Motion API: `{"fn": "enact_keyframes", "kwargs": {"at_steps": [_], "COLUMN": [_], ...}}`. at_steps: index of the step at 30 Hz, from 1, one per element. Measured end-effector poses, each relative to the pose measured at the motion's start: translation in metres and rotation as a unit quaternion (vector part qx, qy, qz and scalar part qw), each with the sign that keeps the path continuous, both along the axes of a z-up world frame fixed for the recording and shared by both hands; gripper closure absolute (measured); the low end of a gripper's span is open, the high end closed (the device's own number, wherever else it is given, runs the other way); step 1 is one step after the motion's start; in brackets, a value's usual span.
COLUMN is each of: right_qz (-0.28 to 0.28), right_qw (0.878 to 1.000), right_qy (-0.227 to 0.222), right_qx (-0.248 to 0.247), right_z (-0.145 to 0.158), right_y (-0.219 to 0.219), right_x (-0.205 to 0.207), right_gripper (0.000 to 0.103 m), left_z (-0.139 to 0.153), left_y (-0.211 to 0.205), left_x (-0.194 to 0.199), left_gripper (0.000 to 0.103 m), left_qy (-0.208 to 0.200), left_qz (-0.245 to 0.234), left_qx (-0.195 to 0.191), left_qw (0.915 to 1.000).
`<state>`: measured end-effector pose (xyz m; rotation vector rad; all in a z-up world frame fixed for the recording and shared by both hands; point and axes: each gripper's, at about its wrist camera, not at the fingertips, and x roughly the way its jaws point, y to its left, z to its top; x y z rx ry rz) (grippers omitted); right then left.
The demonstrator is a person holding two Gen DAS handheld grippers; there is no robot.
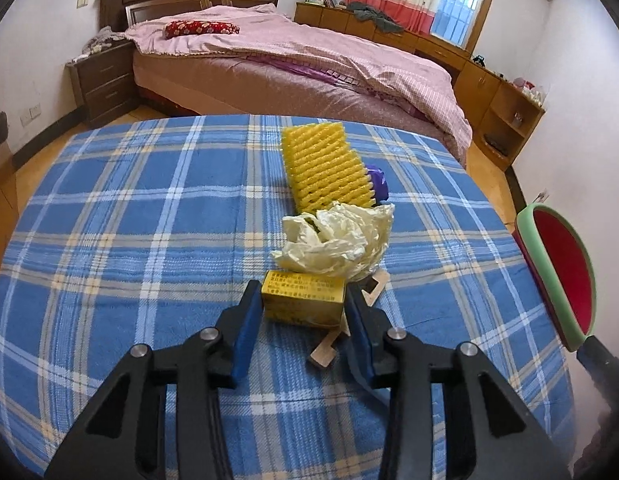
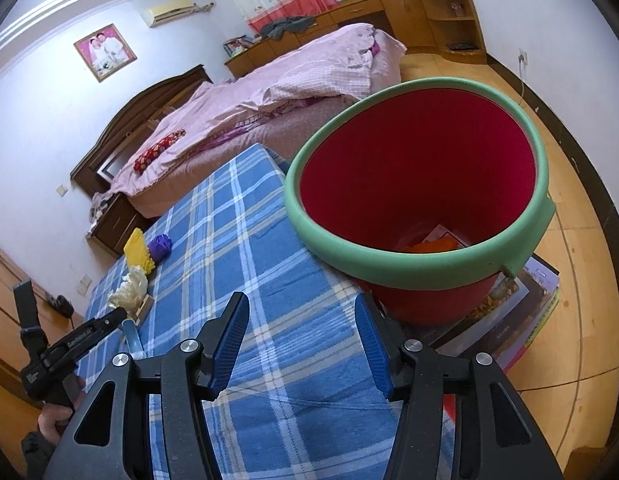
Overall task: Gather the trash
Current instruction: 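Grasp the small yellow box with the left gripper while the right gripper grasps the light blue plastic piece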
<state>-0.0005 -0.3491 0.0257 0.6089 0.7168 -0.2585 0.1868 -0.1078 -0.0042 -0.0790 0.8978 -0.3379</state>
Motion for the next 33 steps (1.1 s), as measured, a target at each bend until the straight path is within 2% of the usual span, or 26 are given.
{"fn": "enact_keyframes", "kwargs": {"at_steps": [11, 19, 22, 33], "right_qz": [0.032, 0.091, 0.119, 0.210], "right_qw": [0.999, 0.996, 0.992, 0.976], "right_qy": [-0.008, -0.011, -0.008, 0.018], "right_qx": [-0.009, -0.017, -0.035, -0.056], "right_z": [0.013, 0.018, 0.016, -0.005], "right_y": [0.032, 0.074, 0.095, 0.155], "right_x": [0.014, 0.037, 0.047, 0.090], "right_gripper": [0.047, 0.047, 0.047, 0.047], "left_z": [0.023, 0.028, 0.028, 0.022], "left_y": [0.035, 0.062, 0.071, 0.093], "left_x": [-0.026, -0.045, -0.050, -0.060], "left_gripper": [0.061, 0.061, 0.061, 0.061], "left_qy": [-0.023, -0.032, -0.034, -0.026], "left_qz": [0.023, 0.043, 0.053, 0.075], "left_qx": [0.008, 0.027, 0.031, 0.023], "left_qw": [0.9995, 0.9982, 0.9975, 0.9966]}}
